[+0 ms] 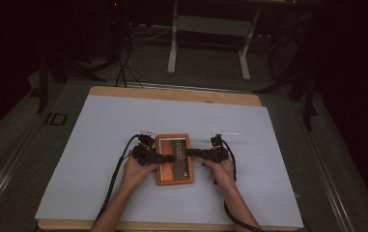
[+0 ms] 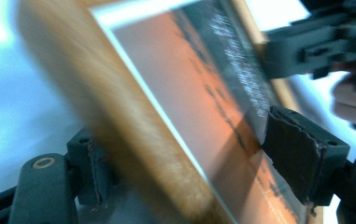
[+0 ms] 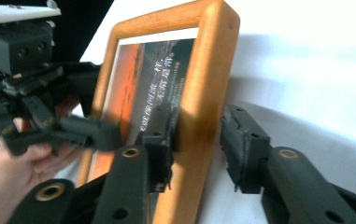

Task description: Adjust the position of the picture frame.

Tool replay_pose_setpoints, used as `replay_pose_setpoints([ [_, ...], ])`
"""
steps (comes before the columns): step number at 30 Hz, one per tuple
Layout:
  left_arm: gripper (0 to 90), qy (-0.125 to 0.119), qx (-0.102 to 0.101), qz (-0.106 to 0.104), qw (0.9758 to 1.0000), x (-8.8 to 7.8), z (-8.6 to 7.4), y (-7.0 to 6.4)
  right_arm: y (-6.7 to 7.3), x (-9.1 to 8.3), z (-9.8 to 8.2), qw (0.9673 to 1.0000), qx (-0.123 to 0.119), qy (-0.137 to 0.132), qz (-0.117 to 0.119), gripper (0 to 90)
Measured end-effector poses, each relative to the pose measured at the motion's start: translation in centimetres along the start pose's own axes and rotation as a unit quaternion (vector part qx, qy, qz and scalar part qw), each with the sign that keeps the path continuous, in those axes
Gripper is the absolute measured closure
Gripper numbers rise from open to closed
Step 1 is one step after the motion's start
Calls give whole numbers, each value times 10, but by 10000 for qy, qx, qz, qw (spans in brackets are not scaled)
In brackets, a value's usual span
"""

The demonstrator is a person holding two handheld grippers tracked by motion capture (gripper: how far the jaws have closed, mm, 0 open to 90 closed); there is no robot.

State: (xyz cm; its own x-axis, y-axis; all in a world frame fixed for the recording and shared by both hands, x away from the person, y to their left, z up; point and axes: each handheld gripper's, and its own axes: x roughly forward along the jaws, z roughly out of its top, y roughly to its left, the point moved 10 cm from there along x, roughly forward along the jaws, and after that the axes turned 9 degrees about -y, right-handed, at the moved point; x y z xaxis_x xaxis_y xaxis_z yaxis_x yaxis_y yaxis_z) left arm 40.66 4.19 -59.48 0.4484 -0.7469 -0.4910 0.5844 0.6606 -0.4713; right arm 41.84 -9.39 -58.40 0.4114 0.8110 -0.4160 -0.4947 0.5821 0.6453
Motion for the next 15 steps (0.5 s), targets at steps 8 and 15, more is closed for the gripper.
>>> replay_pose_setpoints([
  [8, 302, -181, 86, 222, 9996, -22, -1, 10, 2, 1, 0, 9995, -254, 56, -178, 609],
  [15, 387, -467, 87, 199, 9987, -38, 2, 4, 3, -8, 5, 9981, -531, -45, -315, 589],
])
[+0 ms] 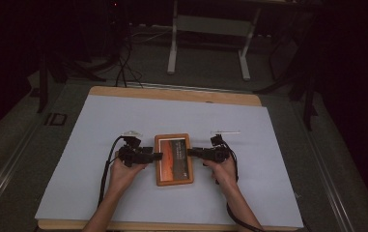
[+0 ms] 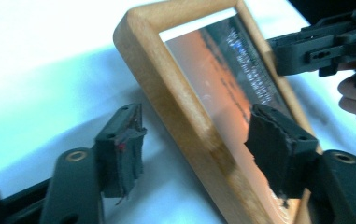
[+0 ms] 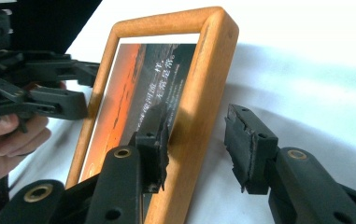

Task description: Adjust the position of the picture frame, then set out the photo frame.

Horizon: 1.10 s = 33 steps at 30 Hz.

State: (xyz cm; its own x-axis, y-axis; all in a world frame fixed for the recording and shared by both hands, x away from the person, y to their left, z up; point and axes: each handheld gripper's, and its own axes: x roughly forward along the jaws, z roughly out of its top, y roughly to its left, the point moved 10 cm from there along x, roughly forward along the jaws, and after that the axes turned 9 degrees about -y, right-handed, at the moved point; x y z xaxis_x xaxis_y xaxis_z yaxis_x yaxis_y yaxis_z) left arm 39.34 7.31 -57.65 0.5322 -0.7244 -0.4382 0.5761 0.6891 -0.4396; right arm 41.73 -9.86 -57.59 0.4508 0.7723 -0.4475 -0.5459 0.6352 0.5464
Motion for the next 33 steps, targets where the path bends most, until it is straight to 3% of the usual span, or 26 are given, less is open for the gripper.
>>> replay_pose_setpoints([
  [5, 422, -156, -109, -72, 9998, -10, 1, -4, 5, -9, 3, 9993, -364, -45, -87, 587],
  [9, 423, -247, -106, 23, 9996, -17, 1, -4, 6, -15, 7, 9977, -639, -103, -217, 588],
  [15, 425, -369, -7, 141, 9992, -27, 2, -4, 4, -17, 10, 9959, -804, -147, -384, 587],
  [18, 407, -485, -53, 197, 9986, -34, 6, -2, 3, -16, 11, 9952, -868, -136, -429, 581],
  [23, 408, -562, -47, 164, 9983, -38, 8, -5, 6, -15, 12, 9934, -1038, -132, -480, 572],
  [30, 407, -540, -11, 96, 9985, -39, 6, -12, 12, -17, 20, 9912, -1194, -175, -539, 566],
  [33, 407, -452, 138, 159, 9988, -37, 3, -15, 17, -17, 26, 9894, -1337, -165, -537, 564],
])
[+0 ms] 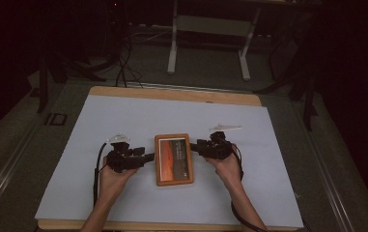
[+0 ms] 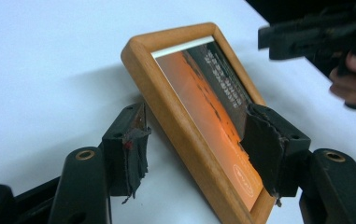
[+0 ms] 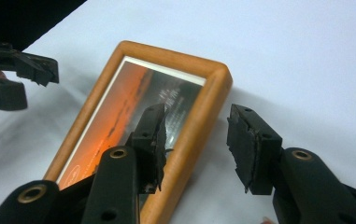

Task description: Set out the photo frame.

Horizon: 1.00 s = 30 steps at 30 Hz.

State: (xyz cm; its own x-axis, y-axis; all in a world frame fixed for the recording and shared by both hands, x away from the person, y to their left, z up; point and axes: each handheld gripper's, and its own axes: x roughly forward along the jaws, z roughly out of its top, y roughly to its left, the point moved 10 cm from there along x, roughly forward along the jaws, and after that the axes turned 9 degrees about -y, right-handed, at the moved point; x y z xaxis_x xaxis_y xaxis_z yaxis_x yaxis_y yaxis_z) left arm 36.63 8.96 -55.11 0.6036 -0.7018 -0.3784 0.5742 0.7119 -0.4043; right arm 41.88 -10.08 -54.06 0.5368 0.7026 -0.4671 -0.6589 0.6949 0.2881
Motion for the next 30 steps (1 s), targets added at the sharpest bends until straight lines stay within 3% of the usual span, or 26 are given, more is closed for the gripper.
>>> replay_pose_setpoints([
  [10, 400, 61, 7, -141, 9999, 2, -4, -10, 5, 13, 13, 9995, -284, 1, -104, 576],
  [13, 399, 76, 16, -135, 9999, 2, -5, -10, 5, 18, 17, 9992, -359, -21, -165, 636],
  [15, 399, 92, 80, -80, 9999, 1, -6, -10, 6, 21, 19, 9987, -459, -7, -198, 726],
  [20, 389, 160, 141, -74, 9997, 3, -7, -13, 8, 29, 21, 9953, -914, 20, -317, 894],
  [24, 372, 198, 153, -21, 9997, 5, -10, -12, 12, 38, 20, 9935, -1089, 89, -320, 898],
  [30, 349, 222, 154, 36, 9996, 7, -11, -11, 12, 49, 16, 9932, -1105, 191, -318, 899],
])
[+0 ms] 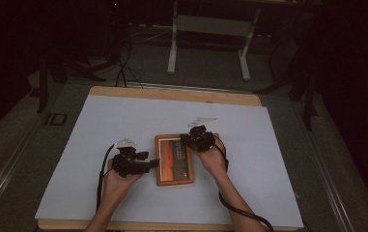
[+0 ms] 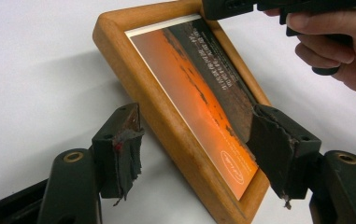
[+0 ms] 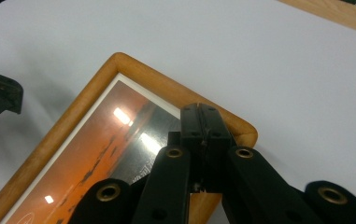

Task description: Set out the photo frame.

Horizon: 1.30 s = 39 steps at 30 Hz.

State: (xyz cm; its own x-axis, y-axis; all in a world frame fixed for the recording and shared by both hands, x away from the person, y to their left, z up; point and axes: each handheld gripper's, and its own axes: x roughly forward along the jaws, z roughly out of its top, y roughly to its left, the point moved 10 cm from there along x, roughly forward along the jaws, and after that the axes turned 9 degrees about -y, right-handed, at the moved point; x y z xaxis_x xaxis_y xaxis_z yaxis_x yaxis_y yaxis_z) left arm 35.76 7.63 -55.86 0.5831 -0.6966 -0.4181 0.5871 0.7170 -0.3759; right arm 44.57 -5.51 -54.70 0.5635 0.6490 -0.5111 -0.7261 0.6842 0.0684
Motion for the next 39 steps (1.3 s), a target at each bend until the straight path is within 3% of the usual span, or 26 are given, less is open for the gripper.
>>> replay_pose_setpoints([
  [8, 325, 139, 10, -13, 9999, 4, -5, -2, -4, 5, -5, 9999, 50, 62, -89, 899],
  [18, 315, 128, -24, 8, 9999, 5, -5, -3, -9, 5, -4, 9999, 81, 40, -143, 899],
  [30, 323, 11, -124, -77, 9999, 2, 0, -4, -23, 6, -11, 9989, 349, 102, -305, 900],
  [39, 335, -23, -102, -304, 9995, 2, 2, -16, -39, 11, -25, 9970, 605, 254, -420, 900],
])
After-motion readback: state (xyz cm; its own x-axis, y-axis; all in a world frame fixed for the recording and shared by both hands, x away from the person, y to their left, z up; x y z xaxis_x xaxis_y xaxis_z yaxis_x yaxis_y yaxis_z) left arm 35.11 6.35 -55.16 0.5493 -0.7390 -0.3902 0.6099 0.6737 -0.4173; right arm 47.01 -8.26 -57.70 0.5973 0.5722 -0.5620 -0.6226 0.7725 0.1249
